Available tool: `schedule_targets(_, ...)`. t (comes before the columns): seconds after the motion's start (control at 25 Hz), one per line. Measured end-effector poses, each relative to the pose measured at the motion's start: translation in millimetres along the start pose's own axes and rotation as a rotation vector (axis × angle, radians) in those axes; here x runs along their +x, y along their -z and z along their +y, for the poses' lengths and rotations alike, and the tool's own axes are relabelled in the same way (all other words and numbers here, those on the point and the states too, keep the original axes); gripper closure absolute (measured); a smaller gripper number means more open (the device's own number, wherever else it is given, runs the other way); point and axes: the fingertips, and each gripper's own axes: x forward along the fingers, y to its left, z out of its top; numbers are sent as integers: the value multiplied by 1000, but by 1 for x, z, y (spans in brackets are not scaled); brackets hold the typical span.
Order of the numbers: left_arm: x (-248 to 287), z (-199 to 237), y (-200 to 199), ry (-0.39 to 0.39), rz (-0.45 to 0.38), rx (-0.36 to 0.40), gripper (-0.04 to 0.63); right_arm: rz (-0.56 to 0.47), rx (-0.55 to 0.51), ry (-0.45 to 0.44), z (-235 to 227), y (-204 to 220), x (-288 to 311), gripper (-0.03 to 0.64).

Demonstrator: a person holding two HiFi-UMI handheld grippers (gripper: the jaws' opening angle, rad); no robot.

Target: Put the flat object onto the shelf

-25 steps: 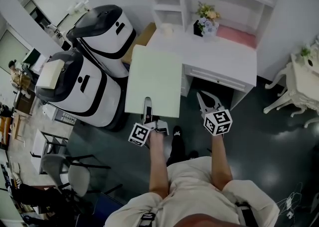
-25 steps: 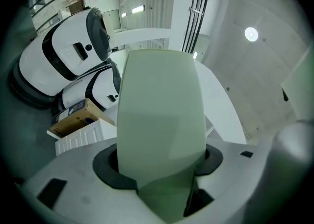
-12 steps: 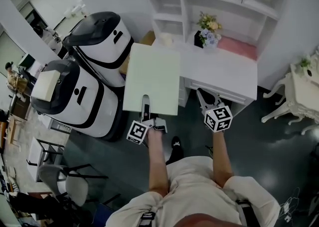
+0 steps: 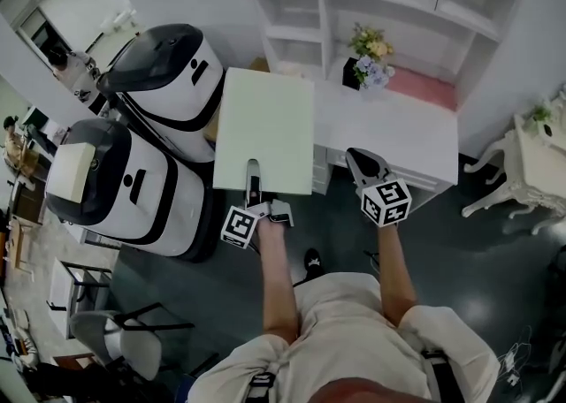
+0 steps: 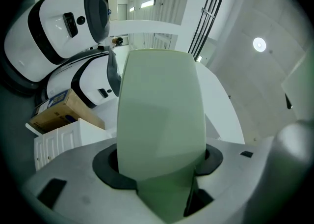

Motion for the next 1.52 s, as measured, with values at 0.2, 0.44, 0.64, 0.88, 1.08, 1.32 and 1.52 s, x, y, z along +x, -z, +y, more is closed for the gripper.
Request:
schedule_targets(0.2, 33, 10, -6, 41, 19, -55, 333, 3, -5, 31, -7, -1, 26, 548)
schedule_targets(0.44, 59, 29, -15, 51, 60, -79, 333, 6, 6, 78, -11, 4, 50, 548)
schedule_targets(0.64, 61, 50, -30, 45, 91, -62, 333, 32, 15, 107, -7, 18, 60, 548)
schedule_targets(0.88, 61, 61, -38, 13, 101, -74, 333, 39, 11, 105, -2, 17, 73, 548)
schedule_targets(1.08, 70, 66, -44, 21, 88, -73, 333, 33, 17, 82, 0, 19, 89, 548)
schedule_targets(1.32, 88, 70, -48, 14, 84, -67, 333, 7, 41, 77, -15, 12, 112, 548)
schedule_targets(1.52, 107, 68, -46, 40, 101, -75, 333, -17, 77, 90, -30, 6, 129, 548)
